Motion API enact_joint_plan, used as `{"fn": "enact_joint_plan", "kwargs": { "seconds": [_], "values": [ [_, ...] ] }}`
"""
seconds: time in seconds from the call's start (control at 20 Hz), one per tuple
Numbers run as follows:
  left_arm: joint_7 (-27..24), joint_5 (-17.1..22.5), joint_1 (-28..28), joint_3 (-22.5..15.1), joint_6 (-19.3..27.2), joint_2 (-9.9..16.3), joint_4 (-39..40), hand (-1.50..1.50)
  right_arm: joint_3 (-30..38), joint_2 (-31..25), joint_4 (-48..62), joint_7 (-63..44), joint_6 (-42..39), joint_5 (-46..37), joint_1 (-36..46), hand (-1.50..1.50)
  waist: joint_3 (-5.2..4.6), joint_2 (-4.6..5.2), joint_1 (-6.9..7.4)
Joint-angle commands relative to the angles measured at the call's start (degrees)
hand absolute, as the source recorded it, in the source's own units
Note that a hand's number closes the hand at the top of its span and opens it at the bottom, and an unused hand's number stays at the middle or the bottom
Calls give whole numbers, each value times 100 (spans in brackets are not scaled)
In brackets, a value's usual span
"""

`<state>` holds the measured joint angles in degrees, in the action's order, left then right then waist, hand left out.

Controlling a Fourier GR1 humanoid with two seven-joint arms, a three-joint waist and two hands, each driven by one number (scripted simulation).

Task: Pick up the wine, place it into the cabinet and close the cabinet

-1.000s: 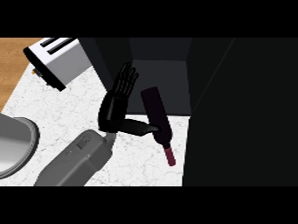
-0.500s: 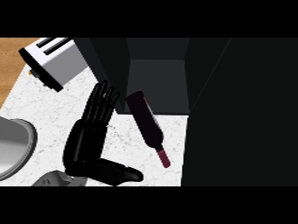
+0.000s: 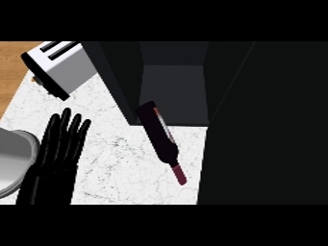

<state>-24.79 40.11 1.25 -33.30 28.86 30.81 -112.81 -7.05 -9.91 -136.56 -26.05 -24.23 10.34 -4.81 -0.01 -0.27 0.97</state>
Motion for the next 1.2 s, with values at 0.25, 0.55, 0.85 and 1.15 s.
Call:
{"fn": "enact_joint_plan", "kwargs": {
  "seconds": [0.25,0.55,0.85,1.15],
  "values": [
    [-382,403,1647,1054,-584,781,-913,-150,-1044,14,-832,-837,-138,764,-761,150,-3,-12,-18],
    [-834,770,2790,1918,-1552,1131,-1016,-150,-2383,780,-594,-1462,649,-347,167,150,-16,-14,84],
    [-827,1429,3257,3122,-2572,1318,-804,-150,-3673,983,-281,-1718,1684,-1486,988,150,-15,-20,50],
    [-827,1573,3584,3711,-3410,1374,-500,-150,-4105,989,845,-1609,2890,-2139,2535,150,-15,-11,82]
  ]
}}
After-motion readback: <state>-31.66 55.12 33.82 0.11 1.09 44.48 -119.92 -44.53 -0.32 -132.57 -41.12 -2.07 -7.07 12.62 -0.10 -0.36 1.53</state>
